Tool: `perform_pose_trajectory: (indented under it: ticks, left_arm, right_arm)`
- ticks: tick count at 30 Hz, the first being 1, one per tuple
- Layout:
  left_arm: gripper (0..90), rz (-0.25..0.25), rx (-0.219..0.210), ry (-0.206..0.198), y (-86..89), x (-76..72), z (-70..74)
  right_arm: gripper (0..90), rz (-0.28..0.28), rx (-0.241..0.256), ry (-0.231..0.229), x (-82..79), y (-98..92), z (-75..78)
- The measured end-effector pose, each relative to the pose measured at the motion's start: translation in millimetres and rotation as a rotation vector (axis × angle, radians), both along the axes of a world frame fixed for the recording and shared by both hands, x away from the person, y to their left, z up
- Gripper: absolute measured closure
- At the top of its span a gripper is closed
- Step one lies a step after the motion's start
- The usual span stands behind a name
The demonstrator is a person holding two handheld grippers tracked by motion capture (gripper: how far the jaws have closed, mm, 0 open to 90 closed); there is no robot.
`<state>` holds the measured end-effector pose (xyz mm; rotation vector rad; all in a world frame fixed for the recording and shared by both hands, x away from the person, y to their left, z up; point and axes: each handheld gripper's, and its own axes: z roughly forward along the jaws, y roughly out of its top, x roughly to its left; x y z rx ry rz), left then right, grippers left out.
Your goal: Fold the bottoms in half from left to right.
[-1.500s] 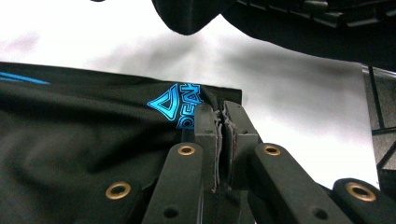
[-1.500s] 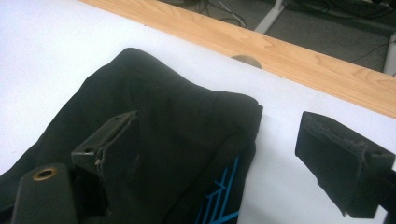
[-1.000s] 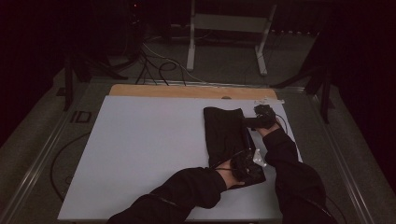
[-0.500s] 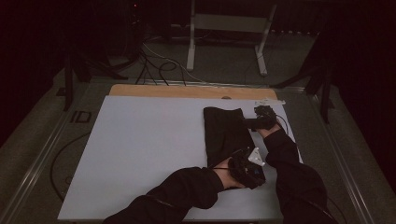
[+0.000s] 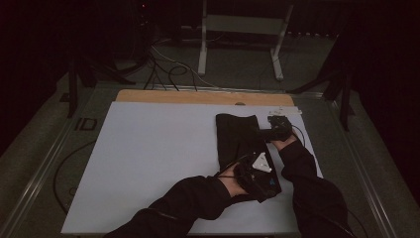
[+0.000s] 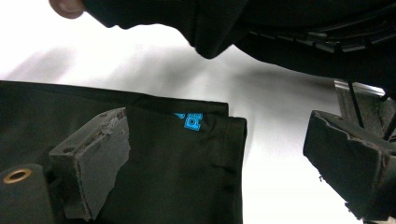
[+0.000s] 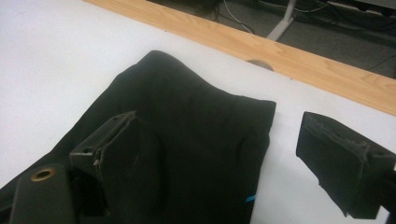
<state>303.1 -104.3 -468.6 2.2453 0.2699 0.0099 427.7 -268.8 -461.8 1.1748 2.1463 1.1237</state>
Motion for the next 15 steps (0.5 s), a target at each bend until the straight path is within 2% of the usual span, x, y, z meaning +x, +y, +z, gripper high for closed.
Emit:
perform_pose_trajectory:
  ticks: [5, 12, 15]
  left_arm:
    - [7.2, 0.029, -0.006, 0.002, 10.6, 5.0, 0.5]
    - [7.2, 0.095, -0.015, -0.003, 28.4, 14.1, 1.1]
    - [7.2, 0.140, -0.013, 0.001, 38.8, 21.3, -0.2]
  right_arm:
    - [13.6, 0.007, 0.002, 0.001, -3.4, -1.0, -2.5]
    - [13.8, 0.006, 0.010, 0.009, -8.2, -2.5, -6.0]
    - [13.8, 0.012, 0.009, 0.006, -9.3, -2.9, -8.7]
